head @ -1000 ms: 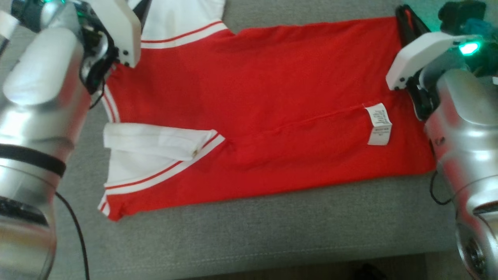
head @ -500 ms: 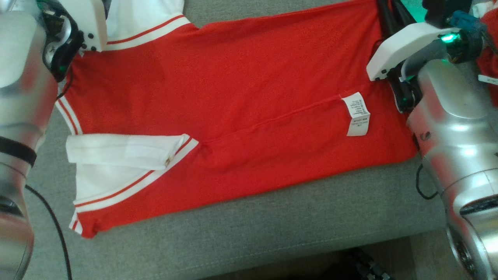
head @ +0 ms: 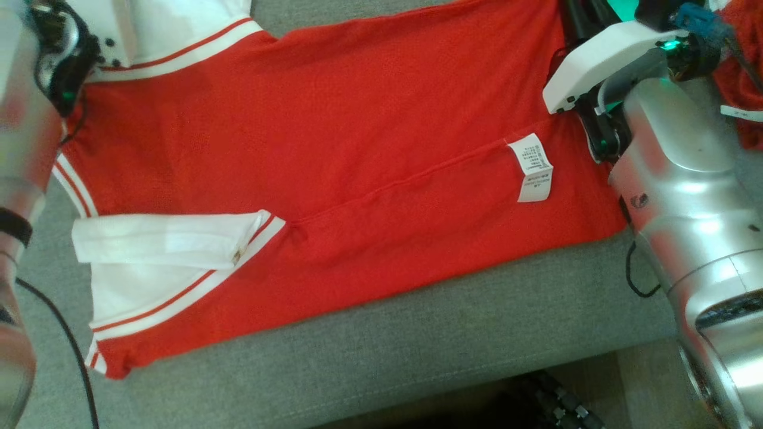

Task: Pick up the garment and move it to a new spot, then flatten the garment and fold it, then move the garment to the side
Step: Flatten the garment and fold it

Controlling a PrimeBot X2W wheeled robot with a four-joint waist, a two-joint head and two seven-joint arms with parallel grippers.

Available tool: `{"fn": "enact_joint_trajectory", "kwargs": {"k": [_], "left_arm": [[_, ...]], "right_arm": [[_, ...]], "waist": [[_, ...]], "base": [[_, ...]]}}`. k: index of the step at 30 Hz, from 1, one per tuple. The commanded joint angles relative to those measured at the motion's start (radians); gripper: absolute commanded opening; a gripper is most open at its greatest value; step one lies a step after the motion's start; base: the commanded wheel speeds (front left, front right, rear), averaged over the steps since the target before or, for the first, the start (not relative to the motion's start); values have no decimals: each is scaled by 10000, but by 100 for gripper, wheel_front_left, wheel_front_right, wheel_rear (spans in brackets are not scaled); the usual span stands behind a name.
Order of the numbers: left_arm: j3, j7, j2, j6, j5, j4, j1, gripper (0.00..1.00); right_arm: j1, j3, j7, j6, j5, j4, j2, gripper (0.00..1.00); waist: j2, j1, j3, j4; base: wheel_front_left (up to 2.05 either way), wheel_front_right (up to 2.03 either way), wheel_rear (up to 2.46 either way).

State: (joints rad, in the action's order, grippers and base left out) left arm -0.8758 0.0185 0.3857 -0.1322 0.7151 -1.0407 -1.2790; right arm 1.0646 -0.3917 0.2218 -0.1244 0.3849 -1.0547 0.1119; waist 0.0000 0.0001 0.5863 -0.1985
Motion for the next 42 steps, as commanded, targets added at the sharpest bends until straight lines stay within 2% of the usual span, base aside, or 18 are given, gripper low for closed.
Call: {"fn": "enact_joint_trajectory", "kwargs": {"k": [1,5,13,20,24,27,31,34,42], "left_arm": [[18,-80,303,16,71,139,-325,0],[-238,-338,206,16,209,343,-284,0],[-536,-1842,153,16,259,562,-598,0],[-570,-2674,-41,21,86,565,-815,0],[-245,-2792,-166,263,-281,1142,-607,0],[16,-2798,-230,413,-695,1863,298,0],[1050,-2800,-396,951,-932,3044,1918,0],[1813,-2801,-649,1189,-1102,3843,3493,0],[3345,-2802,-1732,1297,-1718,4830,7408,0]], "right_arm": [[113,-164,165,-63,124,234,-30,0],[33,-188,235,-63,226,173,35,0],[33,50,372,-63,145,-95,234,0],[-74,868,396,-63,-331,69,545,0],[-606,1467,398,-63,-772,333,708,0],[-1326,1895,398,-63,-1029,541,674,0],[-2452,2401,399,-63,-1288,756,666,0],[-3266,2729,399,-63,-1409,959,631,0],[-4879,3360,399,-63,-1361,1559,371,0]], "waist": [[0,-1,-102,74],[0,-1,-310,251],[0,-1,-781,788],[0,-1,-1301,1177],[0,-1,-1832,1462],[0,-1,-2348,1641],[0,-1,-3012,1937],[0,-1,-3473,2157],[0,-1,-4064,2433]], "base": [[0,0,0],[0,0,0],[0,0,0],[0,0,0],[0,0,0],[0,0,0],[0,0,0],[0,0,0],[0,0,0]]}}
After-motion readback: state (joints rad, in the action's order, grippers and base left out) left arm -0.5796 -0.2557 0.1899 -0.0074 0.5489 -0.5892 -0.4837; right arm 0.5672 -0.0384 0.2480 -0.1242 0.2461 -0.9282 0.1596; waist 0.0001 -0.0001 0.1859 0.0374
